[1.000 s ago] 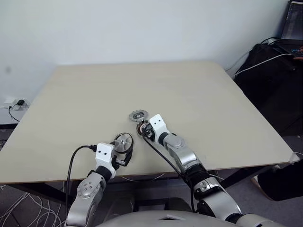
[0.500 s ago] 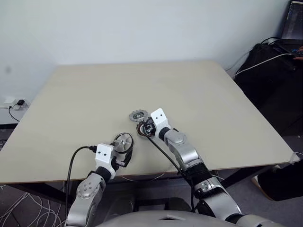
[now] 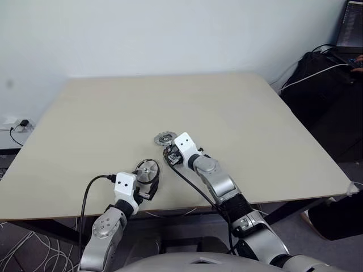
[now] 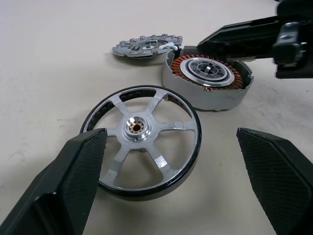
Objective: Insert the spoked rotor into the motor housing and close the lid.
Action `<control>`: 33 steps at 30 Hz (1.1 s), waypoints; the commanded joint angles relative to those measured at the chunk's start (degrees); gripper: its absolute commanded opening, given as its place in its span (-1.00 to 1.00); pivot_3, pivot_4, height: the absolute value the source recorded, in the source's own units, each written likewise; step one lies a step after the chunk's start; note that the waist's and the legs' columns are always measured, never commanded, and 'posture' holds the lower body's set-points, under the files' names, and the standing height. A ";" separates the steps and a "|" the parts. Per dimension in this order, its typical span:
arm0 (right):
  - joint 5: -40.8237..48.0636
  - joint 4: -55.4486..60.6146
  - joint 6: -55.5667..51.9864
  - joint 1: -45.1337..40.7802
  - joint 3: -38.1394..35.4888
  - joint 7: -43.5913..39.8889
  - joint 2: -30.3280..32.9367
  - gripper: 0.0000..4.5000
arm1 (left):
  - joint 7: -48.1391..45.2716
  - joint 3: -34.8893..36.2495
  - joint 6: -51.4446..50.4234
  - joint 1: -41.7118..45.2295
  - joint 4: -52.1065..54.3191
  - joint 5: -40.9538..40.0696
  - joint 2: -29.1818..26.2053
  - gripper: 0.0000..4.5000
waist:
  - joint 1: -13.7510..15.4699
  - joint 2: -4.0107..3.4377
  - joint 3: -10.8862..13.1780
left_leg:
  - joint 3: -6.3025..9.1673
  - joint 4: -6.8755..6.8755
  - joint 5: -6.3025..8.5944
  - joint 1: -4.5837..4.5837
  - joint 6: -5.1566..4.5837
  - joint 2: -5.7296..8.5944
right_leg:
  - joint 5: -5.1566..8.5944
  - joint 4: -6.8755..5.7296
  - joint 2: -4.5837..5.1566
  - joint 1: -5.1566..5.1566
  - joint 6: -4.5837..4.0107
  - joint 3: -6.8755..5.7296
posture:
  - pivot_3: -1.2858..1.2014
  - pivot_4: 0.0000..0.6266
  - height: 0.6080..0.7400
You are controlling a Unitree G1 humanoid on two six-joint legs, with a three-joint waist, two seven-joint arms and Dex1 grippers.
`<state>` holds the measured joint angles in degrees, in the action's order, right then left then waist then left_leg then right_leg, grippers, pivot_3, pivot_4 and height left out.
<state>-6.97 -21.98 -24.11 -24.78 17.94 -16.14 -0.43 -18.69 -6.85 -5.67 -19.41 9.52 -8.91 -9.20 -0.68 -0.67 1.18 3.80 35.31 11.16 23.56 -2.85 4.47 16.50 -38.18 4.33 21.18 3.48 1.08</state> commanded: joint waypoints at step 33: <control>1.52 12.30 -2.60 6.13 -1.97 -1.34 3.88 -0.98 | 0.54 -0.39 -0.68 0.63 2.87 -0.09 -0.35 1.00 | 0.05 0.01 -0.01 | 0.03 -0.02 -0.02 0.02 0.02 0.01 | 0.01 0.00 0.04 0.01 -0.02 -0.02 | 0.03 -1.00 1.00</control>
<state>-6.25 -12.34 -28.63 -17.67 17.10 -17.55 3.96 -17.84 -7.25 -6.58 -19.48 9.67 -8.96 -9.33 -0.62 -0.66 1.17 3.83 35.29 11.15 23.58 -2.83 4.48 16.50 -38.18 4.37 21.20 3.46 1.06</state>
